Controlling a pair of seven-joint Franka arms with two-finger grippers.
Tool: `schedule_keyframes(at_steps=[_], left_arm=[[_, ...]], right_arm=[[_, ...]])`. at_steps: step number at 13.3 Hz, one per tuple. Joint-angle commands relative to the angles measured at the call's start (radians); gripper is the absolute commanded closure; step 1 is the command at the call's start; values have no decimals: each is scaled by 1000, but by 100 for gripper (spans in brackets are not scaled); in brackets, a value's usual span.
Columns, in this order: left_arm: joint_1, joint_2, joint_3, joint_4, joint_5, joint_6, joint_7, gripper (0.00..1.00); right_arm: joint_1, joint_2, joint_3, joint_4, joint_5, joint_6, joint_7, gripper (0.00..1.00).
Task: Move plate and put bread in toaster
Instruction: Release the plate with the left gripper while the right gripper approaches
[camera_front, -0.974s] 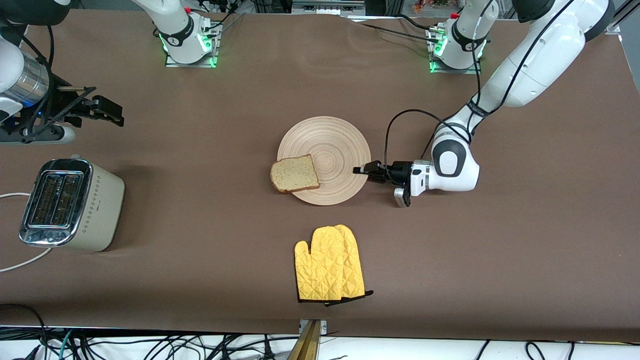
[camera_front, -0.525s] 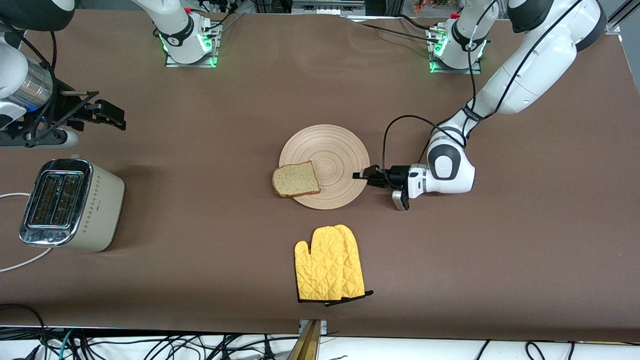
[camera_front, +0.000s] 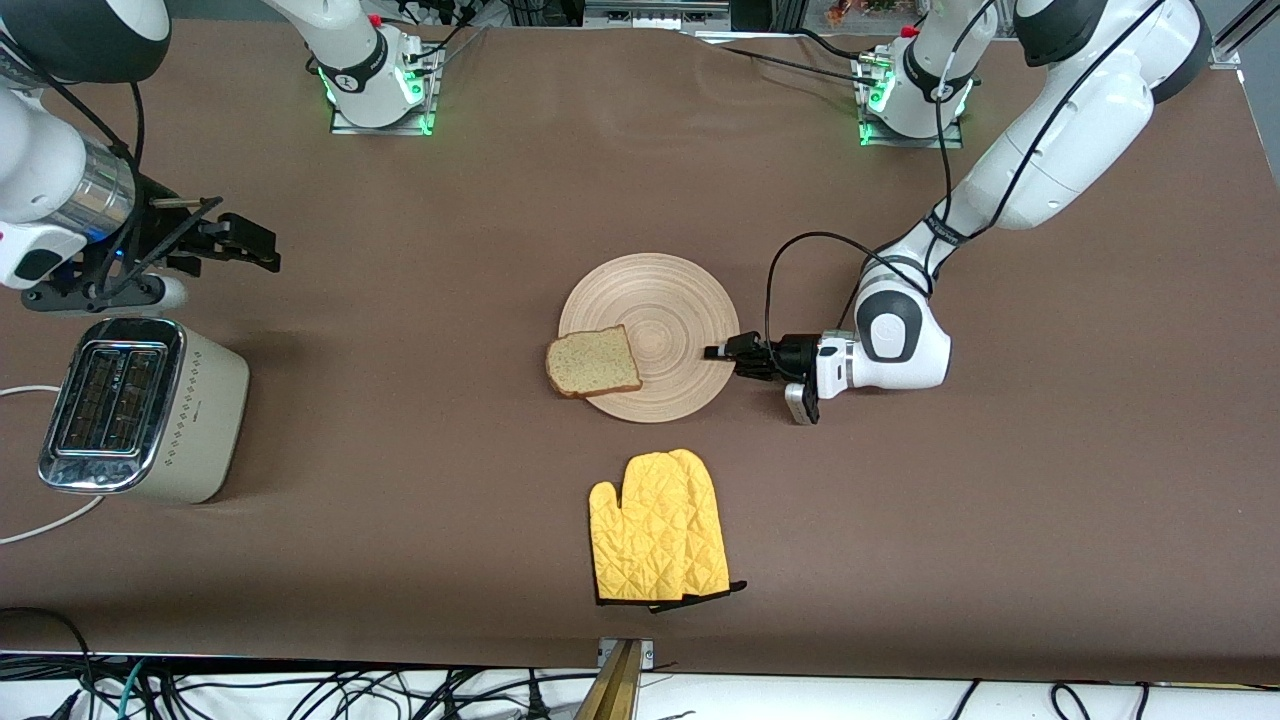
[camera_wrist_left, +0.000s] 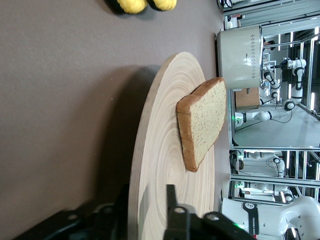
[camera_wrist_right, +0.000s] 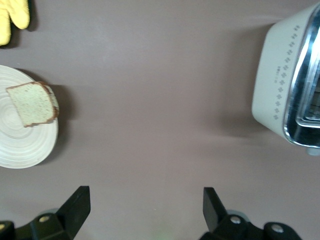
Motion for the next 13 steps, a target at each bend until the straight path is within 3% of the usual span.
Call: schedule_keyframes(at_steps=[1, 6, 11, 13], left_arm=[[7, -10, 4, 12, -32, 0, 44, 0], [62, -65, 21, 9, 137, -57, -75, 0], [168, -279, 19, 15, 508, -219, -369, 0], [185, -379, 22, 26, 652, -299, -486, 0]], right_arm=[[11, 19, -1, -5, 89, 45, -13, 0], [36, 119, 0, -2, 302, 175, -22, 0], [53, 228, 0, -5, 534, 256, -171, 0], [67, 273, 0, -8, 565, 301, -200, 0]])
